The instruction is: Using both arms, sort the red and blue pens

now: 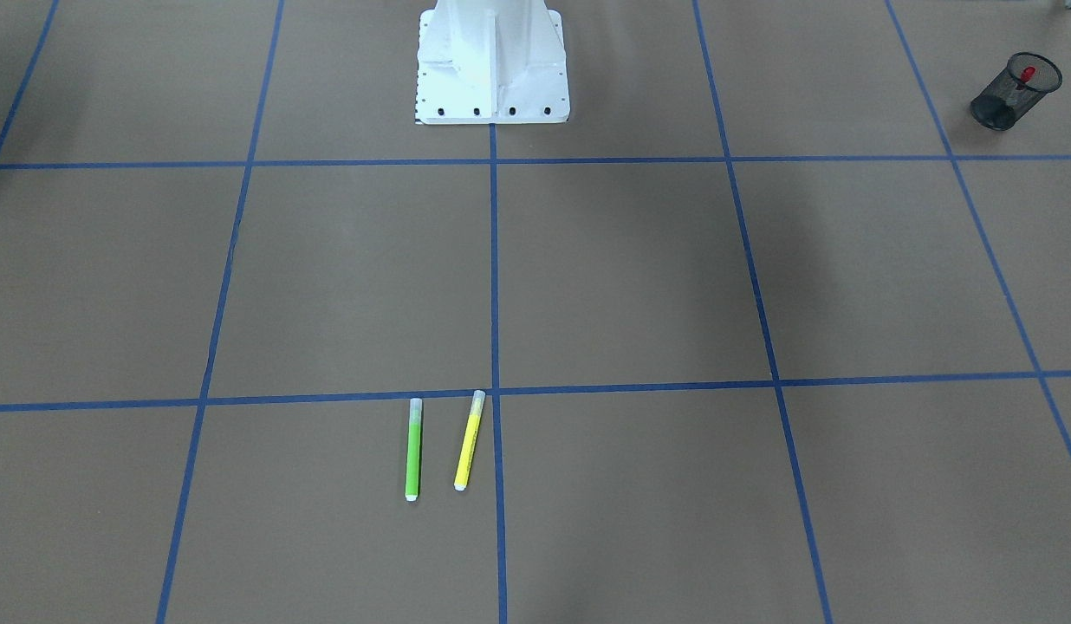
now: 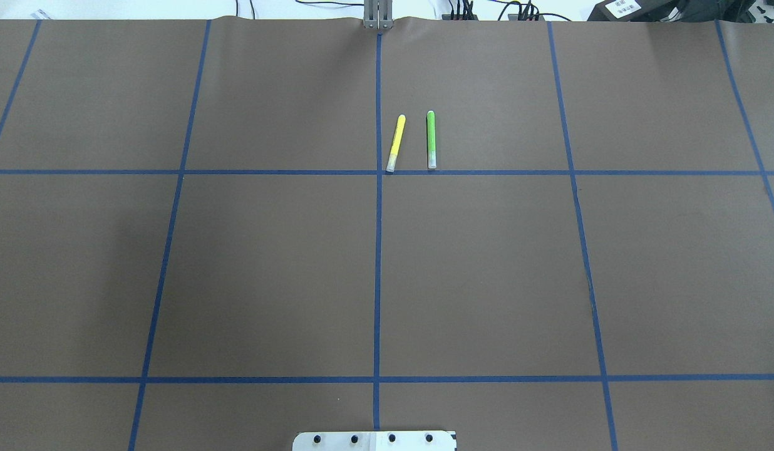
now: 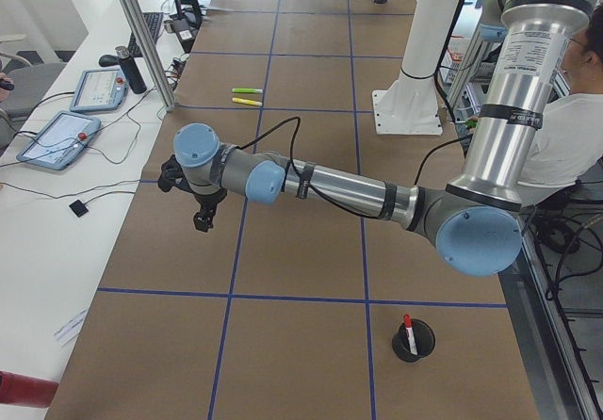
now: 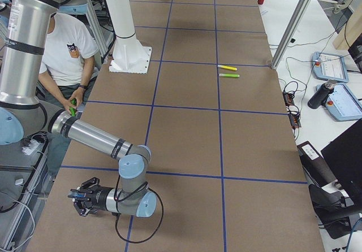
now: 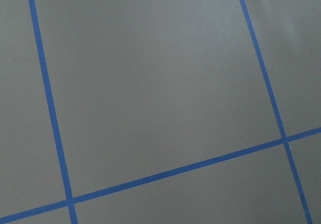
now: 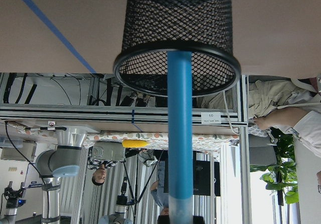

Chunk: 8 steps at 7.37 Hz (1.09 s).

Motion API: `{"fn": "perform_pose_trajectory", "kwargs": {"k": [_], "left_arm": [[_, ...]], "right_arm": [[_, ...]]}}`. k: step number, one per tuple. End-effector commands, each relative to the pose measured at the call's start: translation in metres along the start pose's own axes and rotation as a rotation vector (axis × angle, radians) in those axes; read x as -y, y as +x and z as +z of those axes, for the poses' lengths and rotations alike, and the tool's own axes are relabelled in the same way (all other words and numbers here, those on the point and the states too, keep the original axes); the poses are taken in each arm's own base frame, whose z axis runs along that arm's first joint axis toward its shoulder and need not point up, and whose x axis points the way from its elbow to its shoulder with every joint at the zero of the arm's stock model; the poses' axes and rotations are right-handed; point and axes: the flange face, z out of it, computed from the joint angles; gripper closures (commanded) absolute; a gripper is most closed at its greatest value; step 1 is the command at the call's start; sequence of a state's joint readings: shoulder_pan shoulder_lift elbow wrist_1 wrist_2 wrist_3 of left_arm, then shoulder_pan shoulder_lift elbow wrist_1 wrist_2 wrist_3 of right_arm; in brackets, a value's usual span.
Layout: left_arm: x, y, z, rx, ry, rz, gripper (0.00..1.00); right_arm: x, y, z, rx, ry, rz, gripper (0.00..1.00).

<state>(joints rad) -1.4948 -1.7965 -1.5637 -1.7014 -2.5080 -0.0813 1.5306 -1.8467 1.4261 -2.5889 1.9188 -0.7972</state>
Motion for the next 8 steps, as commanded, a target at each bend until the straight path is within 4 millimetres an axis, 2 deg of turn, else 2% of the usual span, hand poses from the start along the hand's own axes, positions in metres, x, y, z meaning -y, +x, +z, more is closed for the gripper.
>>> {"fn": "perform_pose_trajectory", "kwargs": {"k": [1, 2, 3, 4, 5, 6, 8], "left_arm": [[-0.001, -0.002, 0.002, 0.000, -0.005, -0.005, 0.00], [-0.001, -0.003, 0.003, 0.000, -0.007, -0.008, 0.00], [-0.001, -0.003, 0.003, -0.001, -0.008, -0.009, 0.00], [-0.002, -0.004, 0.004, -0.003, -0.009, -0.013, 0.00], [-0.002, -0.004, 0.004, -0.001, -0.020, -0.034, 0.00], [-0.011, -0.007, 0.004, -0.001, -0.020, -0.039, 0.00], [-0.033, -0.014, 0.009, 0.002, -0.032, -0.053, 0.00]], "right_arm": [[0.002, -0.001, 0.000, 0.014, 0.015, 0.004, 0.00], [0.003, -0.003, -0.002, 0.019, 0.023, 0.003, 0.00], [0.008, -0.011, -0.024, 0.013, 0.055, -0.005, 0.00], [0.014, -0.022, -0.049, 0.003, 0.094, -0.019, 0.00], [0.020, -0.042, -0.092, -0.012, 0.164, -0.045, 0.00], [0.031, -0.058, -0.119, 0.000, 0.278, -0.088, 0.00], [0.045, -0.075, -0.165, -0.080, 0.458, -0.185, 0.00]]}}
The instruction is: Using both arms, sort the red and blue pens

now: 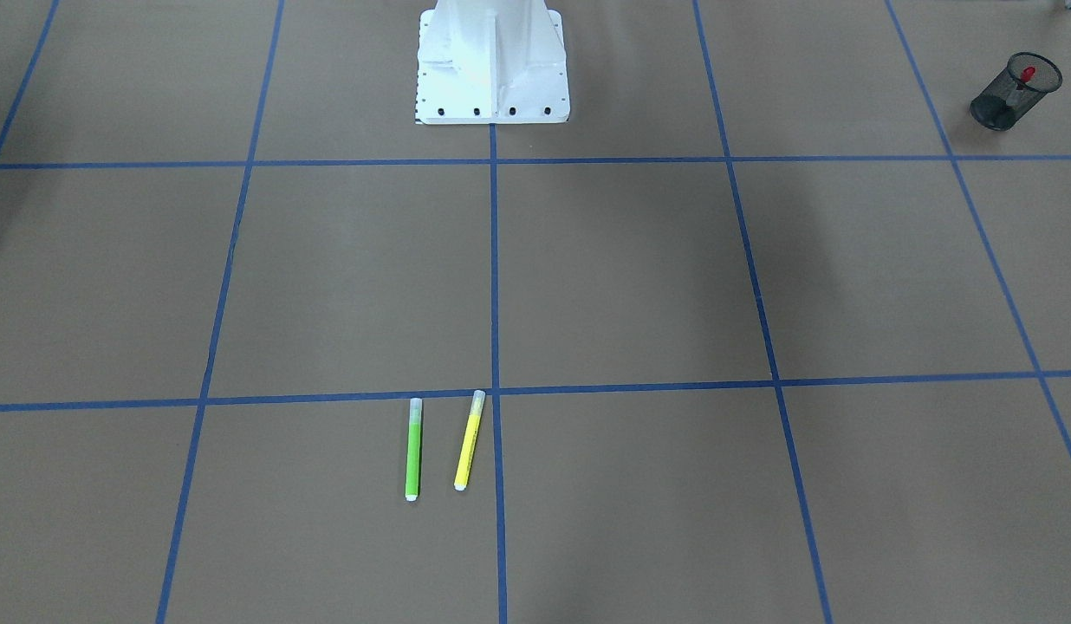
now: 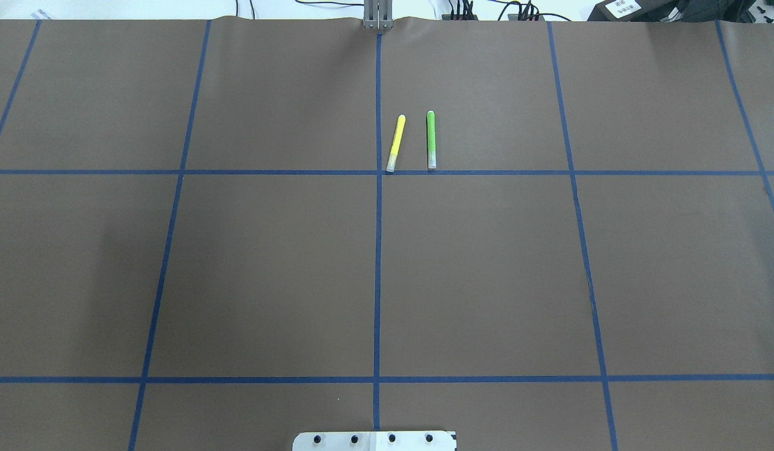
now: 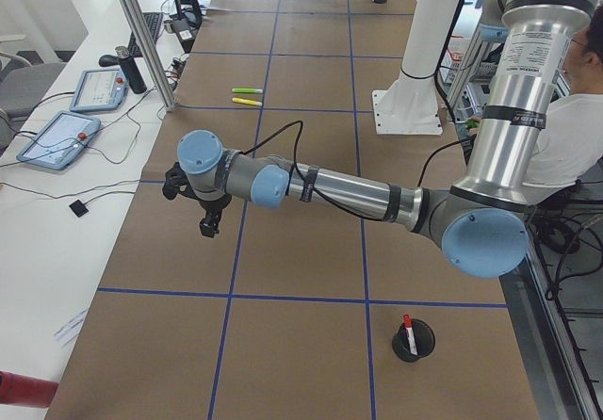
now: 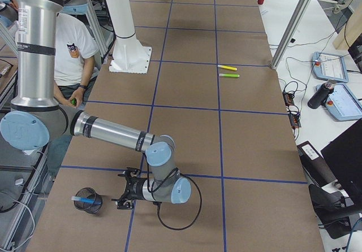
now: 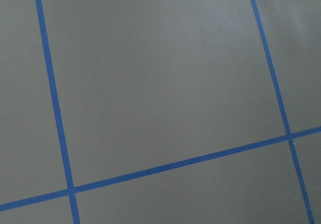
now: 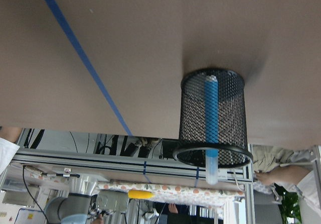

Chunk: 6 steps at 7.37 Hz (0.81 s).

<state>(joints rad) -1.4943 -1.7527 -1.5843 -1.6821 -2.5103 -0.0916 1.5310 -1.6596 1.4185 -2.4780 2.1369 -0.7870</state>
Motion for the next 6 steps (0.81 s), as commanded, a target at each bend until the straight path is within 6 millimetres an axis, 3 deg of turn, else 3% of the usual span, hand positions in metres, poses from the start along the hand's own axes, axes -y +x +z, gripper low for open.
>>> {"fn": "perform_pose_trajectory", "kwargs": {"k": [1, 3, 6], "left_arm": [[-0.024, -0.012, 0.008, 0.005, -0.018, -0.021, 0.00], [-0.033, -0.019, 0.013, 0.003, -0.029, -0.030, 0.00], [-0.039, -0.023, 0.013, 0.007, -0.030, -0.032, 0.00]], "right_arm": [[0.033, -0.020, -0.043, -0.057, 0.205, -0.130, 0.00], [0.055, -0.033, -0.075, -0.154, 0.395, -0.284, 0.00], [0.070, -0.061, -0.124, -0.261, 0.638, -0.223, 0.00]]}}
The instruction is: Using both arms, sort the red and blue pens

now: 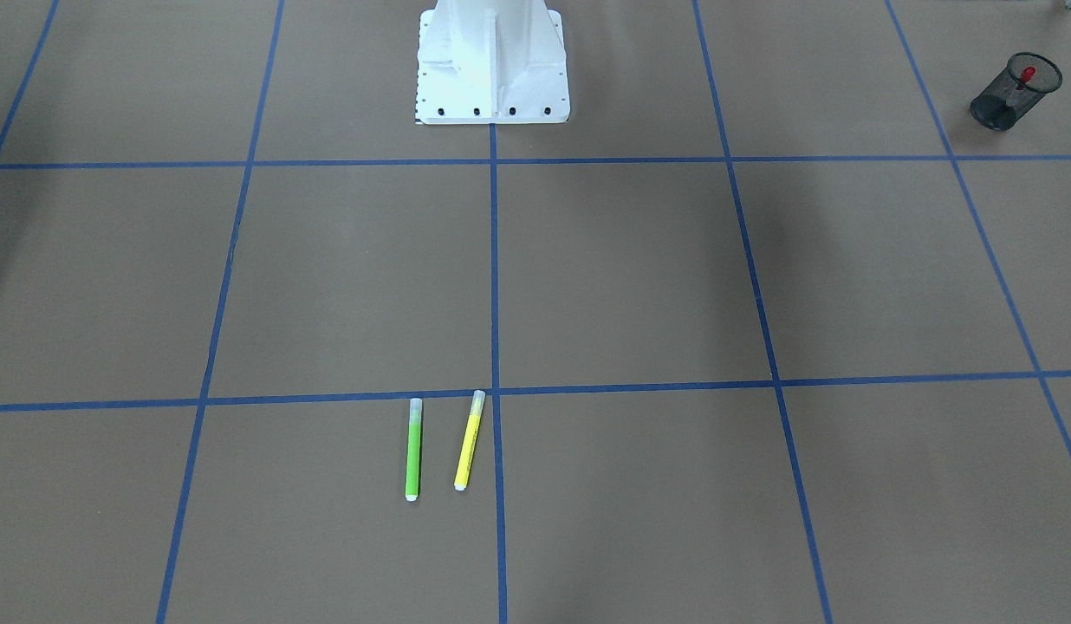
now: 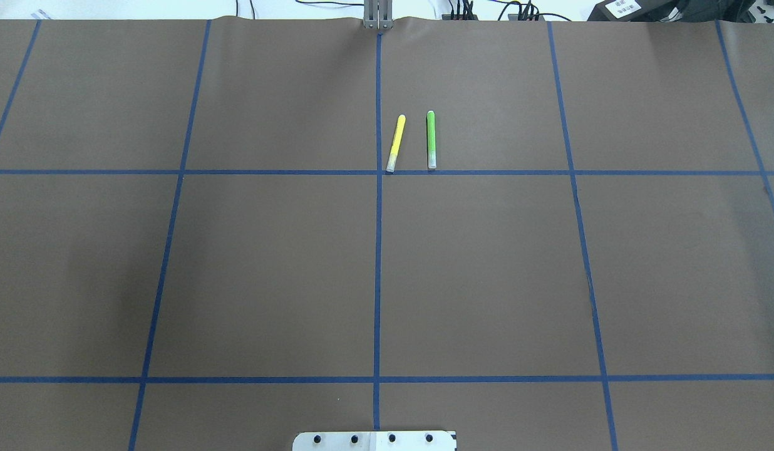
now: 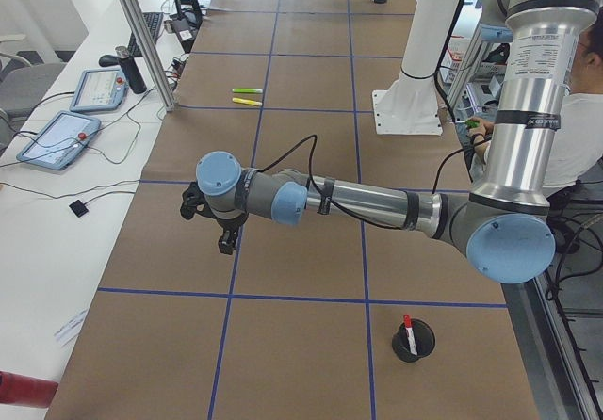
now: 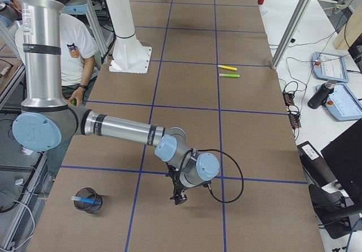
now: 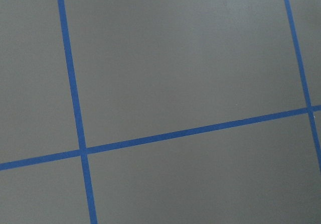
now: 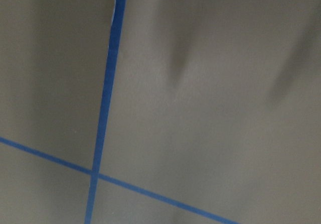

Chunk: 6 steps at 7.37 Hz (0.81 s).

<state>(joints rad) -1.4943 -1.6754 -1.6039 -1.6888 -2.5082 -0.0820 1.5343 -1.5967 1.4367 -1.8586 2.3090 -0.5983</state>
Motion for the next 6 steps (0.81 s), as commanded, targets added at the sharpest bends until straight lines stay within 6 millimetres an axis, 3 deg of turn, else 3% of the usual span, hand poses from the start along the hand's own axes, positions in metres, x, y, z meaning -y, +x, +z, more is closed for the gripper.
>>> {"fn": "perform_pose_trajectory", "kwargs": {"k": [1, 4, 6], "left_arm": [[-0.002, -0.002, 0.000, 0.004, 0.000, -0.001, 0.00], [-0.001, -0.004, -0.008, 0.123, 0.024, 0.016, 0.00], [-0.004, -0.019, -0.008, 0.254, 0.029, 0.012, 0.00]], "right_arm": [[0.024, -0.008, -0.022, -0.083, 0.160, 0.011, 0.00], [0.033, -0.018, -0.032, -0.083, 0.288, 0.062, 0.00], [0.035, -0.027, -0.042, -0.099, 0.325, 0.026, 0.00]]}}
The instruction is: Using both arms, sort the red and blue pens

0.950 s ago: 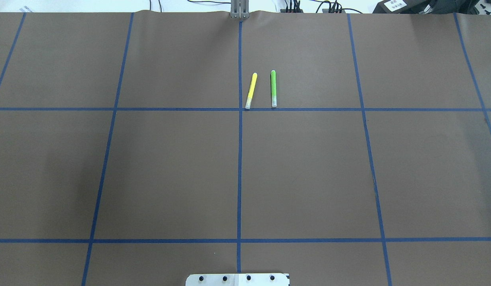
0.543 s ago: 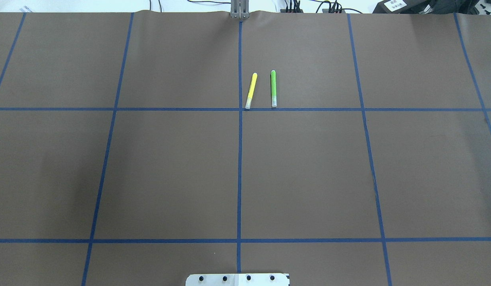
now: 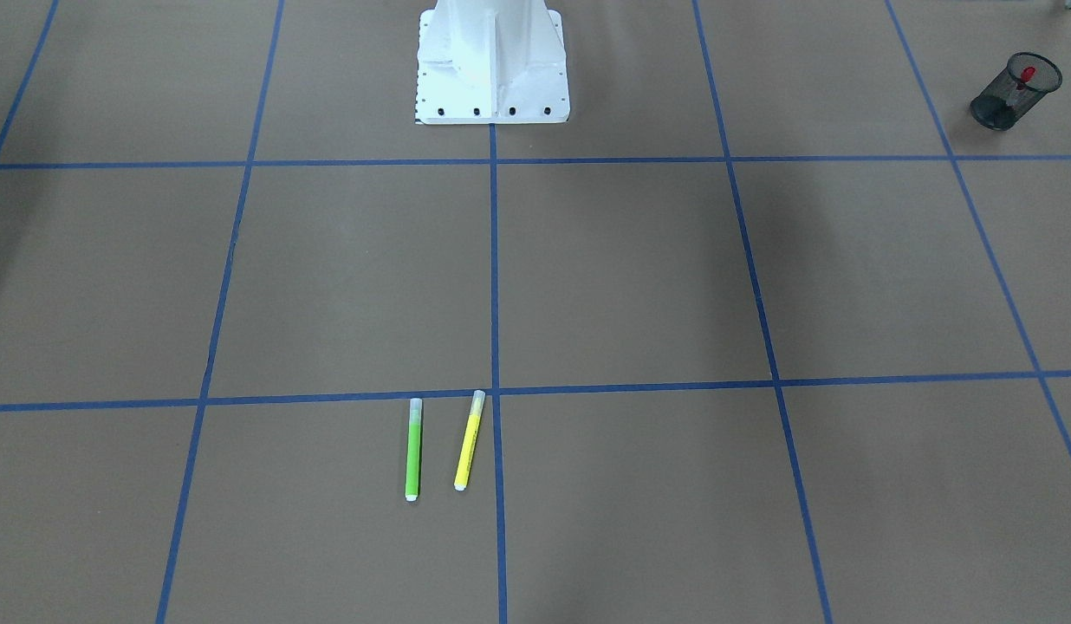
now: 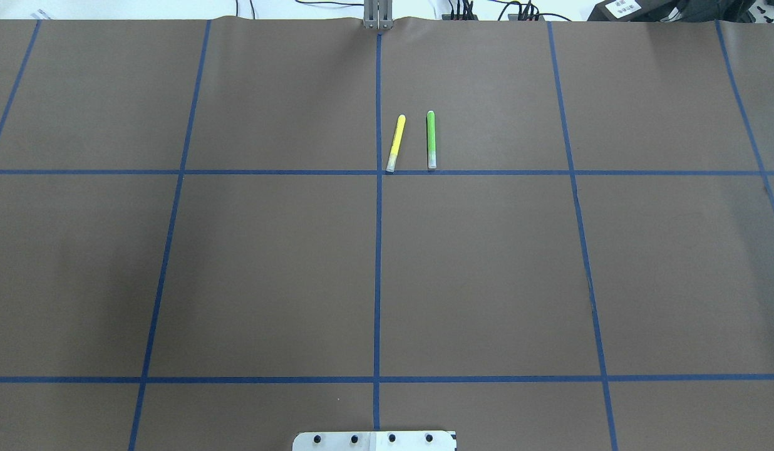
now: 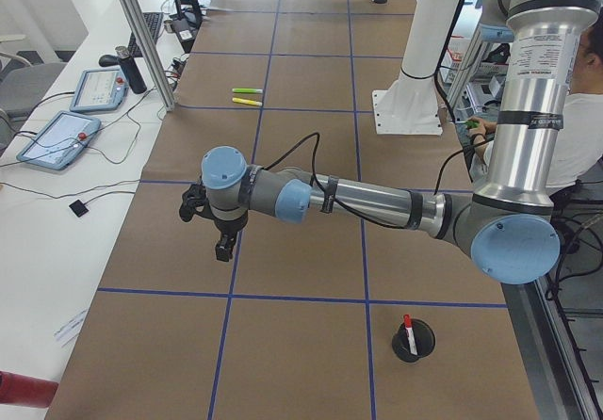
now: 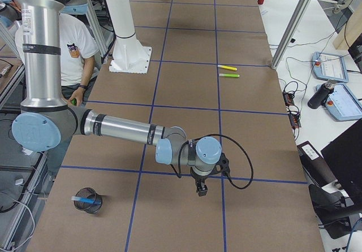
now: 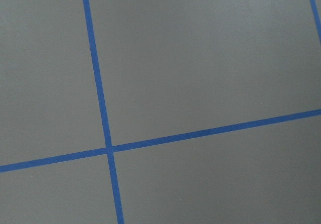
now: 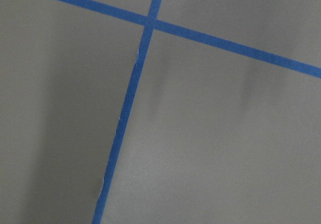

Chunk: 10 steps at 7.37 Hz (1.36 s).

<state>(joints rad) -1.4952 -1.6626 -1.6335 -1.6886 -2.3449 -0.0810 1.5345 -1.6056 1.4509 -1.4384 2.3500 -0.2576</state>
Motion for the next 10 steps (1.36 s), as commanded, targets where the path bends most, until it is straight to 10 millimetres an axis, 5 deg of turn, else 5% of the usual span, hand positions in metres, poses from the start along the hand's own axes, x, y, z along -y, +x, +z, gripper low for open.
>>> {"fn": "perform_pose_trajectory", "kwargs": {"k": [1, 4, 10], "left_arm": [[-0.009, -0.015, 0.005, 0.098, -0.005, -0.009, 0.00], [-0.014, -0.015, 0.006, 0.097, -0.011, -0.013, 0.00], [-0.015, -0.016, 0.007, 0.092, -0.012, -0.016, 0.00]], "right_arm": [[0.004, -0.012, -0.014, -0.009, 0.048, -0.038, 0.00], [-0.015, -0.047, -0.043, -0.019, 0.103, 0.026, 0.00], [-0.018, -0.056, -0.049, -0.014, 0.116, 0.018, 0.00]]}}
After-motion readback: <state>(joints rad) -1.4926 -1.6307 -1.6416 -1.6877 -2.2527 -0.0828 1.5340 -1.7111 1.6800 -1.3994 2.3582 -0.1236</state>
